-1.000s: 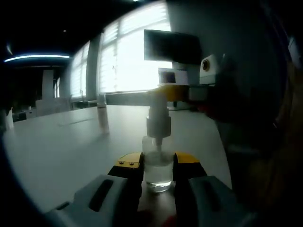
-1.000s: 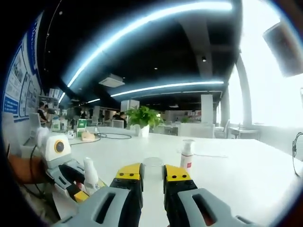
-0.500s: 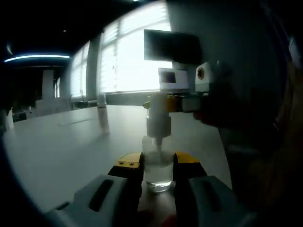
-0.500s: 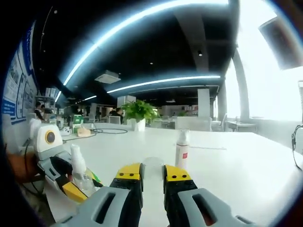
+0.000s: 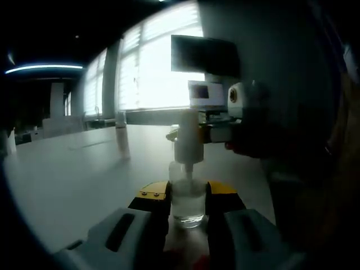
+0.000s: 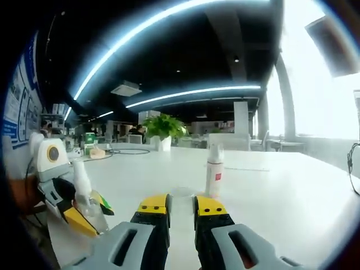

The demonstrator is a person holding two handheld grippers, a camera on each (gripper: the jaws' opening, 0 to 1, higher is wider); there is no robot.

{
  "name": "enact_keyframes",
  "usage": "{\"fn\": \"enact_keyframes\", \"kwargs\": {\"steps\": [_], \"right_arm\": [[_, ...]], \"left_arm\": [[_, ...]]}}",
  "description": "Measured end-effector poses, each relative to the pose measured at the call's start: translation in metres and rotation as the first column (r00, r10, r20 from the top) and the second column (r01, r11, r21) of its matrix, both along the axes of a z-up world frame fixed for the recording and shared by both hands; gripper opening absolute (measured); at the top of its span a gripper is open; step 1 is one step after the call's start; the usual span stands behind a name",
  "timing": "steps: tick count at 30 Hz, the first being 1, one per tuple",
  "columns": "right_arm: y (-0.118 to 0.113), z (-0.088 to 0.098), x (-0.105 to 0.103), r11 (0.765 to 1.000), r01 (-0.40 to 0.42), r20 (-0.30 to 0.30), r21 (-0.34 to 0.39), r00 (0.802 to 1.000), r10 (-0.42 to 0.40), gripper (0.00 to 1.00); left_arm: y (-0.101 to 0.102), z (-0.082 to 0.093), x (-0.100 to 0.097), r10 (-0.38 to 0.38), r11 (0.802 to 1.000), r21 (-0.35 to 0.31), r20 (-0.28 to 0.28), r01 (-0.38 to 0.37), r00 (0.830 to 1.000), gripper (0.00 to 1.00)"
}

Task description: Clamp pump bottle remove cover press pump head put on cover

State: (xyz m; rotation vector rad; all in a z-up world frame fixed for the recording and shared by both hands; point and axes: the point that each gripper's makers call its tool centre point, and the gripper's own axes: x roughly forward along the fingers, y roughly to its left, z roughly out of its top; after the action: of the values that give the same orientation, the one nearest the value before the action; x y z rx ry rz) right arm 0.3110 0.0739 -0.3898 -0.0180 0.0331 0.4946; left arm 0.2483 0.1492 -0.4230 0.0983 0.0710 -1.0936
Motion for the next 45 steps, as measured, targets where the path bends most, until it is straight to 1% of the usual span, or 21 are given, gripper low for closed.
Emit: {"fn": "enact_keyframes", "kwargs": {"steps": [7, 11, 16, 20, 21, 26, 30, 32, 35, 36, 41, 45], "right_arm": [[-0.005, -0.009, 0.006, 1.000, 0.014, -0.006, -0.013, 1.000, -0.014, 0.12], [-0.006, -0.015, 0.008, 1.000, 0.022, -0.021, -0.009, 1.000, -0.022, 0.12], [-0.011, -0.026, 0.013, 0.998, 0.043, -0.042, -0.039, 0.998, -0.045, 0.12], [-0.014, -0.027, 0.015, 0.998, 0.050, -0.052, -0.047, 0.997, -0.053, 0.12], [-0.015, -0.031, 0.016, 0.996, 0.059, -0.069, -0.061, 0.996, -0.063, 0.12], [-0.016, -0.033, 0.015, 0.997, 0.061, -0.078, -0.053, 0.995, -0.065, 0.12], [-0.017, -0.037, 0.016, 0.995, 0.064, -0.090, -0.071, 0.993, -0.071, 0.12], [-0.013, -0.041, 0.012, 0.995, 0.058, -0.103, -0.080, 0.992, -0.067, 0.12], [-0.011, -0.042, 0.011, 0.995, 0.058, -0.105, -0.087, 0.992, -0.067, 0.12], [-0.014, -0.042, 0.015, 0.994, 0.060, -0.107, -0.087, 0.992, -0.069, 0.12], [-0.015, -0.045, 0.016, 0.994, 0.060, -0.126, -0.092, 0.989, -0.072, 0.12], [-0.014, -0.047, 0.014, 0.993, 0.057, -0.124, -0.100, 0.990, -0.069, 0.12]], "left_arm": [[0.000, 0.000, 0.000, 0.001, 1.000, 0.001, 0.000, -0.001, 1.000, 0.16], [0.000, 0.000, 0.000, 0.001, 1.000, 0.002, 0.001, -0.001, 1.000, 0.16], [0.000, 0.000, 0.000, 0.000, 1.000, 0.002, 0.000, 0.000, 1.000, 0.16], [0.000, 0.000, -0.001, 0.000, 1.000, 0.002, 0.000, 0.000, 1.000, 0.16], [0.000, 0.000, 0.000, 0.000, 1.000, 0.002, 0.000, 0.000, 1.000, 0.16], [0.001, -0.001, 0.000, 0.002, 1.000, 0.003, 0.002, -0.002, 1.000, 0.16], [0.000, -0.001, 0.000, 0.000, 1.000, 0.003, 0.001, 0.000, 1.000, 0.16], [0.000, 0.000, 0.000, 0.000, 1.000, 0.003, 0.001, 0.000, 1.000, 0.16], [0.000, 0.000, 0.000, 0.001, 1.000, 0.004, 0.003, -0.001, 1.000, 0.16], [0.000, 0.000, 0.000, 0.002, 1.000, 0.005, 0.005, -0.002, 1.000, 0.16], [0.000, -0.001, 0.000, 0.004, 1.000, 0.005, 0.003, -0.004, 1.000, 0.16], [0.000, 0.000, -0.001, 0.004, 1.000, 0.005, 0.003, -0.004, 1.000, 0.16]]}}
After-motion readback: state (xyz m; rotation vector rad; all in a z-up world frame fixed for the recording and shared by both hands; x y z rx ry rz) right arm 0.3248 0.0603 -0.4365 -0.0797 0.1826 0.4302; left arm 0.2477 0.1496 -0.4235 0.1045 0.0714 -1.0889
